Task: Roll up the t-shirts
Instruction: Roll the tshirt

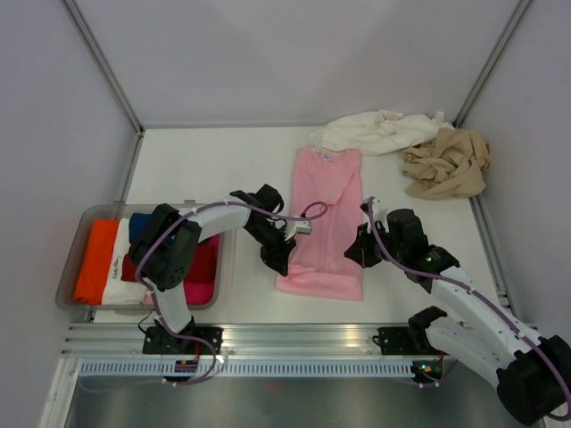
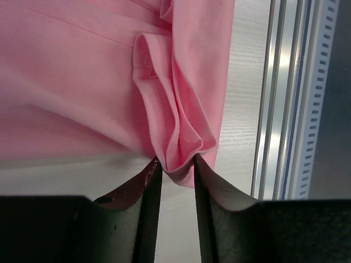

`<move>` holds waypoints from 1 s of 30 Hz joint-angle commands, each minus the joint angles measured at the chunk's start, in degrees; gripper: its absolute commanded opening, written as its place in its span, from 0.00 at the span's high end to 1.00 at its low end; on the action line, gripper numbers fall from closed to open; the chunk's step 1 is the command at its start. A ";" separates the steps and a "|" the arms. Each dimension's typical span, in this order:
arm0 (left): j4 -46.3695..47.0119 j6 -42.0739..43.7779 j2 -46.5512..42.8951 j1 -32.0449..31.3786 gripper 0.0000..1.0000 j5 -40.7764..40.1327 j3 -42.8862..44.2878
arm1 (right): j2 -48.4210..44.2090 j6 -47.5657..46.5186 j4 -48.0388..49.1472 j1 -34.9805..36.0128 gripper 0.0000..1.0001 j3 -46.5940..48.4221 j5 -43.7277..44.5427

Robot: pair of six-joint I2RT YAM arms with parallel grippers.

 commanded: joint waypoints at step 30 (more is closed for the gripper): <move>-9.44 5.10 -7.39 -4.64 0.67 -4.62 4.13 | 18.54 12.30 13.01 9.40 1.00 -8.17 3.95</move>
